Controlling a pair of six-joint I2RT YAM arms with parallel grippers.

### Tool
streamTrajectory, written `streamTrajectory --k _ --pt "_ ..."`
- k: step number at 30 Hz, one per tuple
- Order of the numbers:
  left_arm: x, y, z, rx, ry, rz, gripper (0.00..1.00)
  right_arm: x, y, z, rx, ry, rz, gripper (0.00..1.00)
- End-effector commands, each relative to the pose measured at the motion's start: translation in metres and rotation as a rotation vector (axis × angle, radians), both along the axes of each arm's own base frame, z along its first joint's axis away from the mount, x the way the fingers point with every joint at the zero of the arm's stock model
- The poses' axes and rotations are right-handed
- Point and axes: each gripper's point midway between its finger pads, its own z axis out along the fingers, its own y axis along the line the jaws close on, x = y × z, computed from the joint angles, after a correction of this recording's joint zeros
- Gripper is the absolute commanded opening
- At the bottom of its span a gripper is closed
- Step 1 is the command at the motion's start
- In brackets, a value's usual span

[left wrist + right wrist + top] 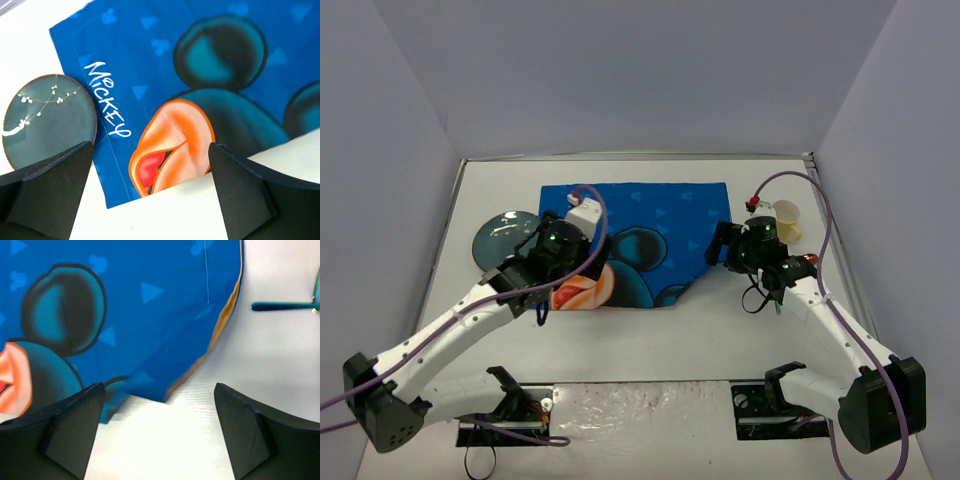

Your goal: Set the dinner table for one person

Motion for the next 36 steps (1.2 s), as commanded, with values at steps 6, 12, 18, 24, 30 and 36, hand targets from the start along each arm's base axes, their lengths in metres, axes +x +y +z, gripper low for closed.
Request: streamTrajectory --k 6,12,18,24,30,36 --pt "0.024 0.03 -0.012 -0.243 0.084 0.212 0.97 0.009 -0.007 0.083 -0.012 -0.172 0.014 0.96" --pt "0.05 0.025 -0.045 -0.279 0.157 0.287 0.97 0.033 0.017 0.037 0.043 -0.087 0.062 0.95" --pt "0.089 0.017 -0.075 -0.255 0.199 0.333 0.97 0.078 0.02 -0.01 0.003 -0.044 0.016 0.94" --pt "0.124 0.002 -0.107 -0.257 0.239 0.359 0.97 0.11 0.026 -0.054 -0.041 0.006 0.035 0.93" --pt "0.144 -0.001 -0.151 -0.23 0.313 0.397 0.97 0.127 0.021 -0.088 -0.029 0.06 0.0 0.93" --pt "0.168 -0.007 -0.176 -0.22 0.358 0.405 0.97 0.147 0.009 -0.114 -0.034 0.097 -0.053 0.93"
